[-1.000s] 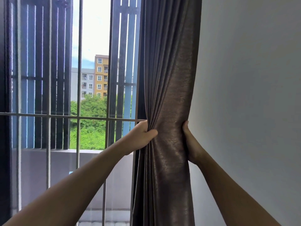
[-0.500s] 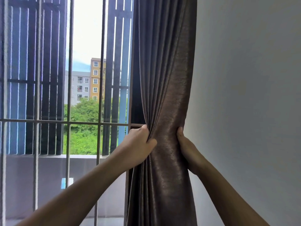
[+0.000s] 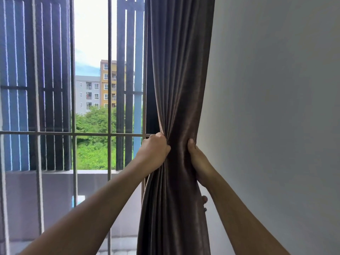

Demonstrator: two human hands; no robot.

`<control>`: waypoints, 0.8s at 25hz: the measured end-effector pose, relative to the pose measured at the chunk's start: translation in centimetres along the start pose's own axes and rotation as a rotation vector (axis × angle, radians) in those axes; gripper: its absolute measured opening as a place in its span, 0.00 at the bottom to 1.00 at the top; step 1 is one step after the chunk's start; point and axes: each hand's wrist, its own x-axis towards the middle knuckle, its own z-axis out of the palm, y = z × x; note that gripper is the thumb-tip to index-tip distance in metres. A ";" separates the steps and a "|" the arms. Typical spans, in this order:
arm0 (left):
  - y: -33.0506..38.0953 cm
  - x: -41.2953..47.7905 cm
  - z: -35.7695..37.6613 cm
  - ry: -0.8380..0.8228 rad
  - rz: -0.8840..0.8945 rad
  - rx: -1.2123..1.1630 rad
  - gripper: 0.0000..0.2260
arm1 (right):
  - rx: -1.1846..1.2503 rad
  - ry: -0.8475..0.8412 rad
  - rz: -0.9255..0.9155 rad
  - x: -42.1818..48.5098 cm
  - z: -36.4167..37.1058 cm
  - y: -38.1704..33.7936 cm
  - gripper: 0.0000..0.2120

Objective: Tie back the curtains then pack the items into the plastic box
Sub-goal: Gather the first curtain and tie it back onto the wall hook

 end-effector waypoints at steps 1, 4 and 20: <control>-0.1 0.0 -0.1 -0.007 0.003 0.000 0.06 | 0.011 -0.006 -0.014 -0.1 0.0 0.1 0.27; 0.0 0.2 -0.4 -0.048 -0.020 -0.012 0.06 | 0.044 -0.022 0.003 -0.4 0.4 0.2 0.26; 1.8 0.0 -2.3 -0.370 0.076 -0.248 0.07 | 0.052 0.018 -0.283 -5.2 4.4 4.0 0.26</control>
